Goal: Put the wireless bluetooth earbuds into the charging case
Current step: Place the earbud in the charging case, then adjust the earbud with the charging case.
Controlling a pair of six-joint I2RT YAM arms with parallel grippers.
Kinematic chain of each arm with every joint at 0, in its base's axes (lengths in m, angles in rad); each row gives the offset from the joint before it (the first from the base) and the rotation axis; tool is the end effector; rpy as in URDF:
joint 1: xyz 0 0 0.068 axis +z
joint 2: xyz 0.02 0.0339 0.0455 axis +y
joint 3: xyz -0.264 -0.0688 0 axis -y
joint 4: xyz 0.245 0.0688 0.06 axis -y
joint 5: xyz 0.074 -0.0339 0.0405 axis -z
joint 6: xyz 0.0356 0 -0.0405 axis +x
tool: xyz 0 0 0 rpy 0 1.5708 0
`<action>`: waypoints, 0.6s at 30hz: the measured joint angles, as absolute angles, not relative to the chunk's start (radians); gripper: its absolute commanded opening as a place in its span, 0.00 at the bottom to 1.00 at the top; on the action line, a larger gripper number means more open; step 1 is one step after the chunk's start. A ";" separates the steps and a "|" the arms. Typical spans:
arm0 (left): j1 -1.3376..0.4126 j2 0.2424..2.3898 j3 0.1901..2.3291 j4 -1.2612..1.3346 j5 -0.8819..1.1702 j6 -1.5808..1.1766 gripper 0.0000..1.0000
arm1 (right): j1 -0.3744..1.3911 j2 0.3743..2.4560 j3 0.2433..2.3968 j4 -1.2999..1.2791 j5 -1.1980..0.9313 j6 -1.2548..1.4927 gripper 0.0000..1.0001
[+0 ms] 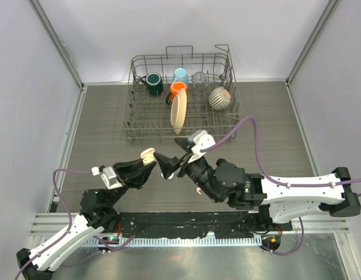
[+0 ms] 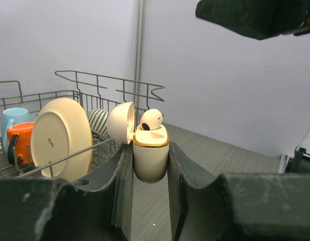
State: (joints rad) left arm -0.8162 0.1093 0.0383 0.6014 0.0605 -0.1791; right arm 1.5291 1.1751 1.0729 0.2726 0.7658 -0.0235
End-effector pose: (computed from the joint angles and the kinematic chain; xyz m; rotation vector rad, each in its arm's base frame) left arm 0.0674 -0.0748 0.2402 0.3938 1.0113 -0.9319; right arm 0.0358 0.2650 0.4087 -0.4821 1.4056 0.6937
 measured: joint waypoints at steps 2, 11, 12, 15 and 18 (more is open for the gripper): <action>-0.816 0.109 0.038 0.602 0.061 -0.179 0.00 | 1.523 1.150 1.073 0.284 0.793 -0.001 0.82; -0.816 0.098 0.038 0.603 0.070 -0.179 0.00 | 1.418 1.203 1.103 0.088 0.774 0.203 0.81; -0.816 0.094 0.038 0.604 0.072 -0.179 0.00 | 1.396 1.203 1.103 0.061 0.746 0.238 0.80; -0.816 0.084 0.038 0.608 0.075 -0.179 0.00 | 1.336 1.203 1.105 0.012 0.670 0.329 0.79; -0.816 0.082 0.038 0.611 0.080 -0.179 0.00 | 1.295 1.203 1.105 -0.020 0.611 0.388 0.78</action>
